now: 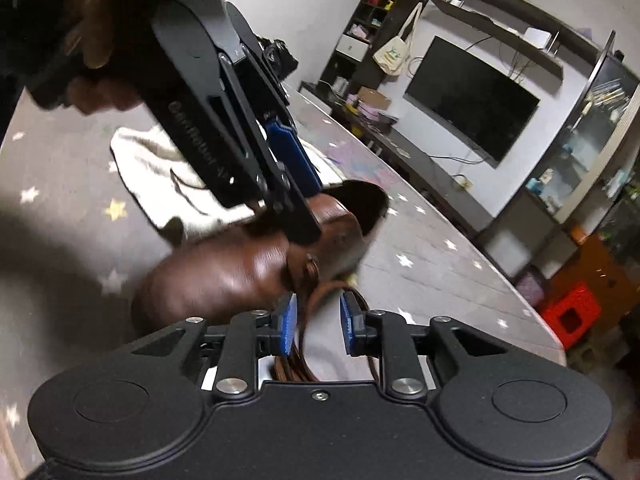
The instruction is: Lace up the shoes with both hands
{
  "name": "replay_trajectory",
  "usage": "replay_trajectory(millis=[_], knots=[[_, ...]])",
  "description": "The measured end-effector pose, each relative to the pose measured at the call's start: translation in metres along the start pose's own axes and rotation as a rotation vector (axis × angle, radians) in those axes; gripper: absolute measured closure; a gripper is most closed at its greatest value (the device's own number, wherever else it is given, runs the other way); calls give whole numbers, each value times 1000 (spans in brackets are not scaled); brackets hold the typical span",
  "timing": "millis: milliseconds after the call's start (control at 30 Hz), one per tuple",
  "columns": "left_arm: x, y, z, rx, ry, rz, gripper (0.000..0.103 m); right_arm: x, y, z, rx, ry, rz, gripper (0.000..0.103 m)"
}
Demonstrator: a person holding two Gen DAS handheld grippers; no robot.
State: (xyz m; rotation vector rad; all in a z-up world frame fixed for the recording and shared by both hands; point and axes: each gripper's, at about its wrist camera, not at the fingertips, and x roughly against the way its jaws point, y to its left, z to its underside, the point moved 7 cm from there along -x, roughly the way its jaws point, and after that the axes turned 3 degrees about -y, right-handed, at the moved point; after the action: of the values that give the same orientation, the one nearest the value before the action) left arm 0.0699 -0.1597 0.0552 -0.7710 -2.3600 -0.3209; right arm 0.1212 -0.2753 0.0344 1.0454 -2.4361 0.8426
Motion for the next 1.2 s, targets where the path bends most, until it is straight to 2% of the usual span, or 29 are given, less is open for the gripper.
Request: replay_trajectory(millis=[133,300,367,400,467,700,867,967,1067,1133,1167,1200], knots=[[-2,4,0,7,3,17,63,-3,-9,-3,-12,-13,-54,79],[-5,4,1,-4,7,37,63,-2,-28,-2,-90,-18,-191,79],[-5,4,2,-7,7,46,63,0,-34,0,-114,-15,-228,84],[-6,5,3,-7,6,49,63,0,-38,1,-126,-13,-249,91],[-6,6,4,-6,5,55,63,-2,-41,4,-132,-3,-270,92],[-7,13,2,-7,4,69,63,-6,-42,5,-59,-39,-332,92],[-13,16,2,-6,0,74,63,-9,-45,5,17,-53,-424,92],[-16,19,2,3,-3,73,63,-14,-45,4,6,-52,-440,100],[-19,17,1,10,-3,69,63,-6,-38,7,33,-61,-341,102],[-19,13,1,18,-6,63,63,4,-25,11,183,-78,-112,102],[-19,13,1,22,-8,61,63,9,-22,12,221,-89,-60,102],[-19,12,1,23,-9,60,63,15,-16,13,291,-111,47,102]])
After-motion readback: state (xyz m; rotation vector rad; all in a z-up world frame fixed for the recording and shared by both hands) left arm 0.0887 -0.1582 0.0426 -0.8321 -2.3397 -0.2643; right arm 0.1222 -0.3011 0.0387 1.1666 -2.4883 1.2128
